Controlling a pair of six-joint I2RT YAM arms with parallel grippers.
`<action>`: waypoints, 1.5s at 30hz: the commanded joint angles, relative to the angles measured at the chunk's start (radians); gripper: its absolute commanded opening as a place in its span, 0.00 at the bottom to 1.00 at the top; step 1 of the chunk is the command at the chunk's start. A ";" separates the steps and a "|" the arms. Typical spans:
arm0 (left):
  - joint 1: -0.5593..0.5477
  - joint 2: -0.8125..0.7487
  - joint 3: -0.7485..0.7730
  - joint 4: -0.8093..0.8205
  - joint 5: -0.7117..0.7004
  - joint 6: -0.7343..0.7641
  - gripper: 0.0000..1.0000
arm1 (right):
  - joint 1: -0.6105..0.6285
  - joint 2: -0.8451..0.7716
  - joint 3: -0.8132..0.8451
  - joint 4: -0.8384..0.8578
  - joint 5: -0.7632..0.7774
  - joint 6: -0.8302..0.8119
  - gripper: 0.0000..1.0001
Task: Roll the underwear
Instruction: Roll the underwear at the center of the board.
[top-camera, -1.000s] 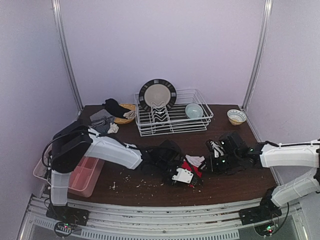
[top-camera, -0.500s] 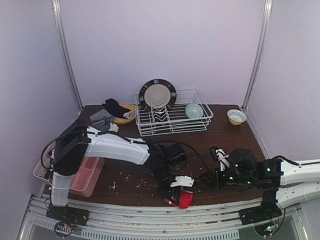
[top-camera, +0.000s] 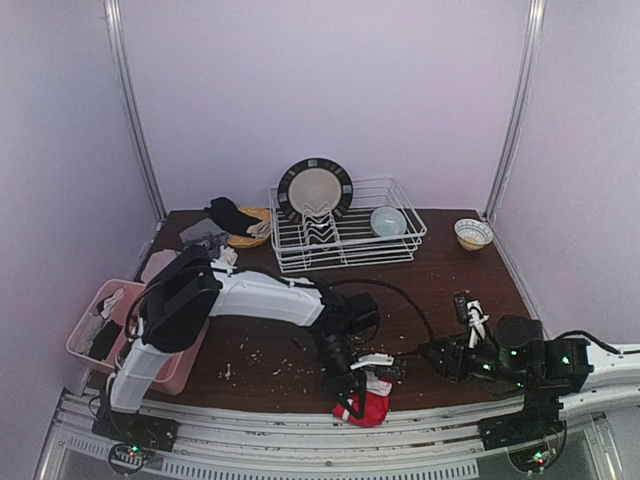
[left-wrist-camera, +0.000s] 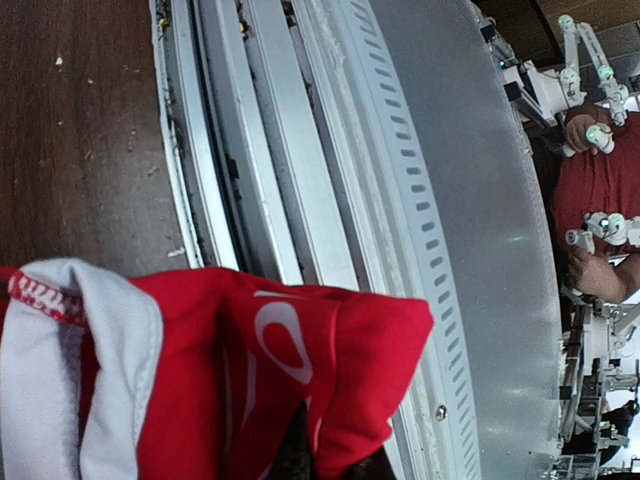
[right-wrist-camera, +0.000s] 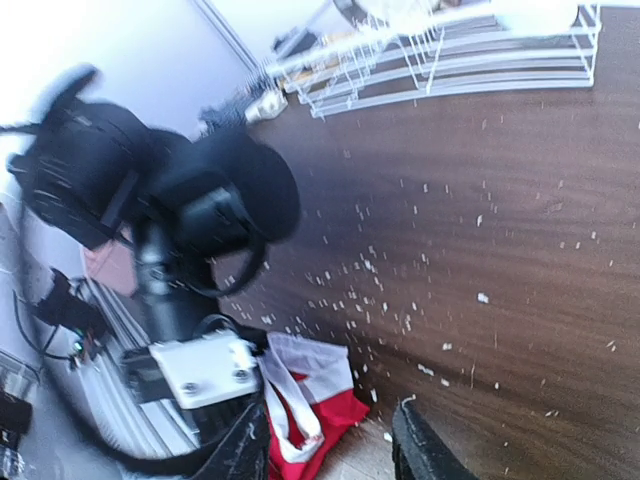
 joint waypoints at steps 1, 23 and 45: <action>0.021 0.088 0.040 -0.064 0.009 -0.016 0.00 | 0.007 -0.184 -0.022 -0.063 0.066 -0.040 0.41; 0.078 0.236 0.170 -0.146 -0.047 -0.055 0.00 | 0.127 0.086 0.051 0.052 -0.099 -0.251 0.41; 0.103 0.269 0.206 -0.134 -0.075 -0.122 0.00 | 0.222 0.659 0.250 0.130 -0.190 -0.289 0.33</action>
